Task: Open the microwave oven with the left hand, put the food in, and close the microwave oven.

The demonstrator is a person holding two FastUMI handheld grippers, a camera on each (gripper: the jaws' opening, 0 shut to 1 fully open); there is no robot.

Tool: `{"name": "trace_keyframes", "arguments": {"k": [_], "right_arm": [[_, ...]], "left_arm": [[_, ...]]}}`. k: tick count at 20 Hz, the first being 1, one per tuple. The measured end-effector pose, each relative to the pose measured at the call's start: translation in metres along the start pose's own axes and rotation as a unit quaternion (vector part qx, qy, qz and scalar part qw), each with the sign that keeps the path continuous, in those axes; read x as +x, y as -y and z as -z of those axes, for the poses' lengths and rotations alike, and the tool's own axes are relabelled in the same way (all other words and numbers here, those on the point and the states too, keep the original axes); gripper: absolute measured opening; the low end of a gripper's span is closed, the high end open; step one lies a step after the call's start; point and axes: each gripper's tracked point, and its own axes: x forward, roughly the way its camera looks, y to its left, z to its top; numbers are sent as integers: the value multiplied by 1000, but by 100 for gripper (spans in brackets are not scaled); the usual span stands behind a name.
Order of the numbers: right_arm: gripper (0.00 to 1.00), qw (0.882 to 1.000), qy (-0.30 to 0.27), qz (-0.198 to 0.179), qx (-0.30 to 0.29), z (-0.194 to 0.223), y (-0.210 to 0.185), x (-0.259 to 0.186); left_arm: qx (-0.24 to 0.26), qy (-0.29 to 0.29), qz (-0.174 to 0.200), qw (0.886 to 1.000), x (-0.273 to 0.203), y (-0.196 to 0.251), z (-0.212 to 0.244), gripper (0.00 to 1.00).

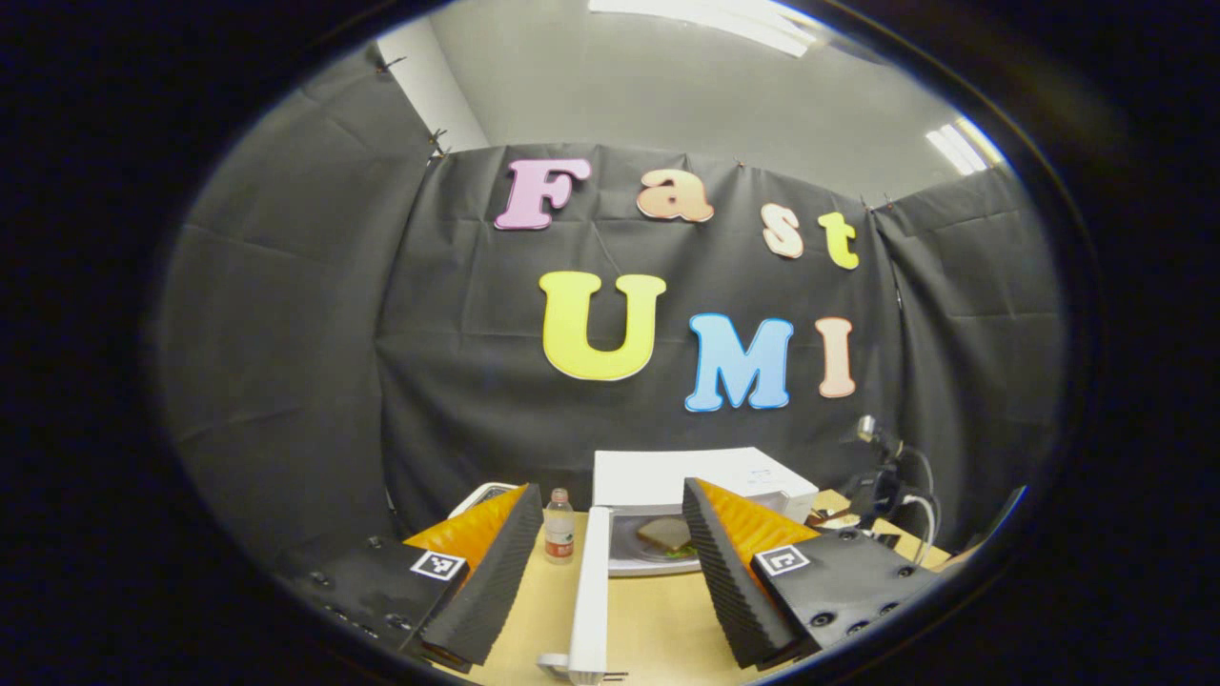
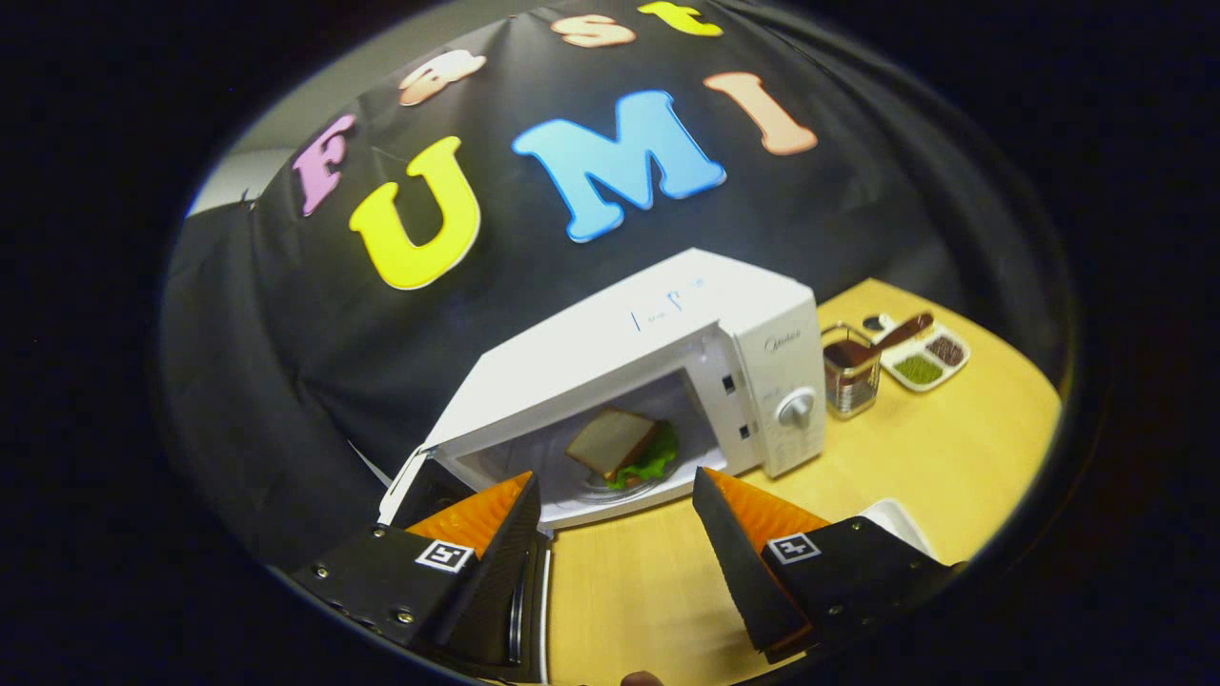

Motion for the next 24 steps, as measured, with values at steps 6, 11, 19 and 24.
{"name": "trace_keyframes", "arguments": {"k": [6, 11, 19, 24], "right_arm": [[96, 993, 80, 19, -83, -64, 17, -110], [95, 976, 153, 51, -147, -122, 27, -177], [96, 969, 195, 31, -147, -151, 18, -214], [96, 970, 199, 22, -139, -150, 15, -216]], "left_arm": [[-1, 1, 25, 1000, -2, 18, 9, 94], [-4, 10, 23, 1000, -7, 16, 4, 95], [32, -8, 10, 999, -25, 18, 24, 65], [59, -67, 31, 996, -51, 17, 74, 5]]}}
